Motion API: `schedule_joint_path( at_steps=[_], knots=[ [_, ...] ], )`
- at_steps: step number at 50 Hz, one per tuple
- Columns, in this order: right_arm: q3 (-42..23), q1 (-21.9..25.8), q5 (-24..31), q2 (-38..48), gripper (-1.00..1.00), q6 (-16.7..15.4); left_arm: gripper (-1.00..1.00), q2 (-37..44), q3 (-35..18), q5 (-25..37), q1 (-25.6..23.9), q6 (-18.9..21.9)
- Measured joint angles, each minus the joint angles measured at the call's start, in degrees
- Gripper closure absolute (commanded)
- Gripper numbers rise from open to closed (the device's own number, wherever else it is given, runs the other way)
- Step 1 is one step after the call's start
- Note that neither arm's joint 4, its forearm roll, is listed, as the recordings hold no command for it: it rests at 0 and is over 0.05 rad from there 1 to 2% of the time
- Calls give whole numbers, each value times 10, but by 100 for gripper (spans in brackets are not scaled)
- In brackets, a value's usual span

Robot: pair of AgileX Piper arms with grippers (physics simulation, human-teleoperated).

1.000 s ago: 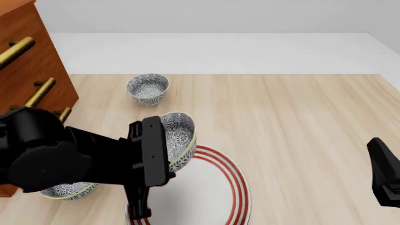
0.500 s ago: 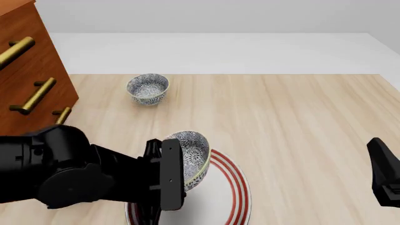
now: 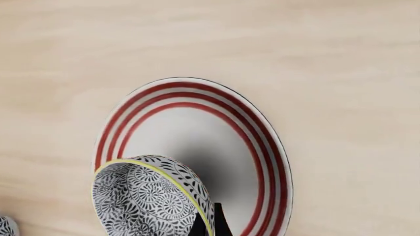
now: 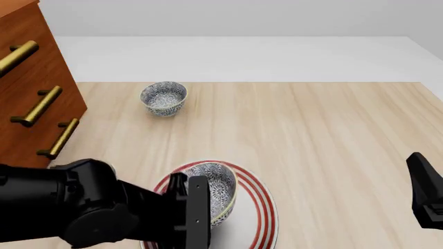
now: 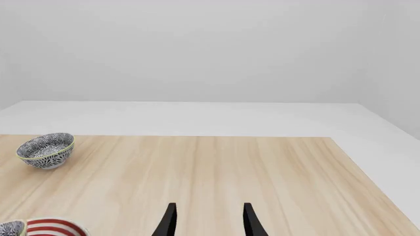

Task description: Pick up the bowl and put it in the middle on the plate.

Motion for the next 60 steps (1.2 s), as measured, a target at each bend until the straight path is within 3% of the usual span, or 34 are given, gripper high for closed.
schedule_joint_path(
  at_steps=[24,25,60],
  knots=[
    [0,0,0,0,-100,0,100,22,19,-33,-15,7],
    [0,0,0,0,-100,0,-100,22,20,-34,-15,8],
    [0,0,0,0,-100,0,-100,-33,43,-39,1,31]
  ],
)
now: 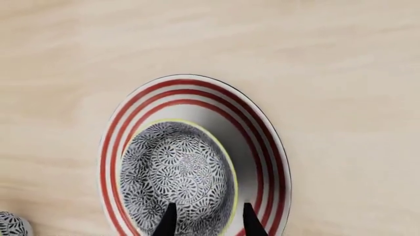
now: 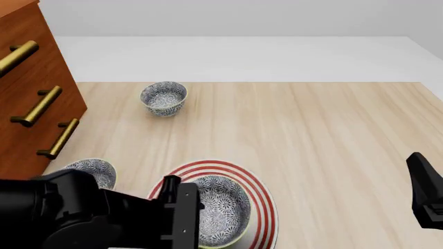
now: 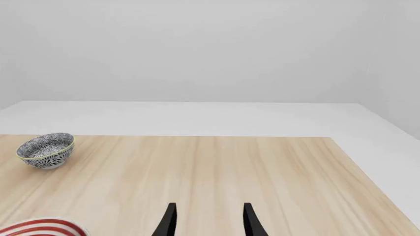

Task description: Pick up the bowl and put it in the middle on the plate.

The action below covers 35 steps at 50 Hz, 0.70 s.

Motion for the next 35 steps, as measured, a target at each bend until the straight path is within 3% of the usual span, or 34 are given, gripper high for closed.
schedule_joint_path(
  at_steps=[21,35],
  knots=[
    [0,0,0,0,-100,0,-100,-93,29,4,18,-18],
    [0,0,0,0,-100,0,-100,-172,73,-12,62,-31]
  ],
)
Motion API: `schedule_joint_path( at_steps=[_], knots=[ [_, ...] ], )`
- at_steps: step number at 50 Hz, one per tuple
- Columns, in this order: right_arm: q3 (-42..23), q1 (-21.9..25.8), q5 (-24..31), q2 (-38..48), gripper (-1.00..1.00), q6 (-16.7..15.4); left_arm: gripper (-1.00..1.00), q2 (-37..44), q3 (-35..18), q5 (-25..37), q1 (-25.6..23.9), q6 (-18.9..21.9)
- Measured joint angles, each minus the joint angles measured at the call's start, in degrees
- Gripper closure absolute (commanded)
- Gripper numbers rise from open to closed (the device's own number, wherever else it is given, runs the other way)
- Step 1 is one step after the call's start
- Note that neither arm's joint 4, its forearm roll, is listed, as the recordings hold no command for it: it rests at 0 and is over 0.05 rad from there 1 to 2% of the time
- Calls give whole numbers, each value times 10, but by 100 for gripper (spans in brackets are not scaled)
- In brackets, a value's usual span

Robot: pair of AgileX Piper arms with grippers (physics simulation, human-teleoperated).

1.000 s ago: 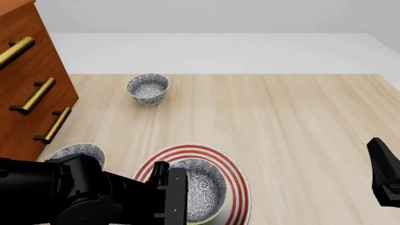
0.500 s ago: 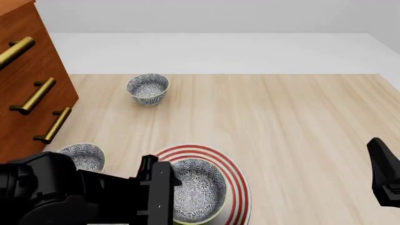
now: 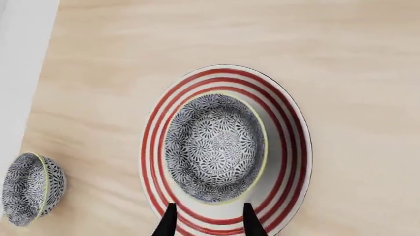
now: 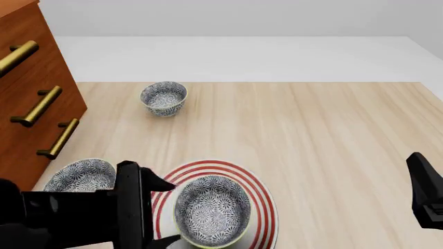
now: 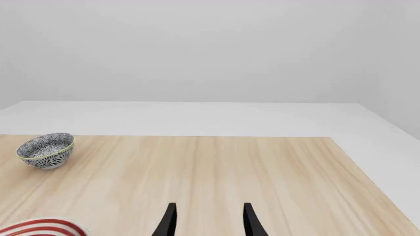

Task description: Pick up the bowl and put it in the middle on the plate.

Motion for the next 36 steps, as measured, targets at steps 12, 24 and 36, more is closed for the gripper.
schedule_joint_path(
  at_steps=[12,24,36],
  knots=[
    [0,0,0,0,-100,0,-100,-67,48,-13,48,-3],
    [0,0,0,0,-100,0,-100,-132,91,-16,95,-18],
    [0,0,0,0,-100,0,-100,-191,137,-12,134,-29]
  ],
)
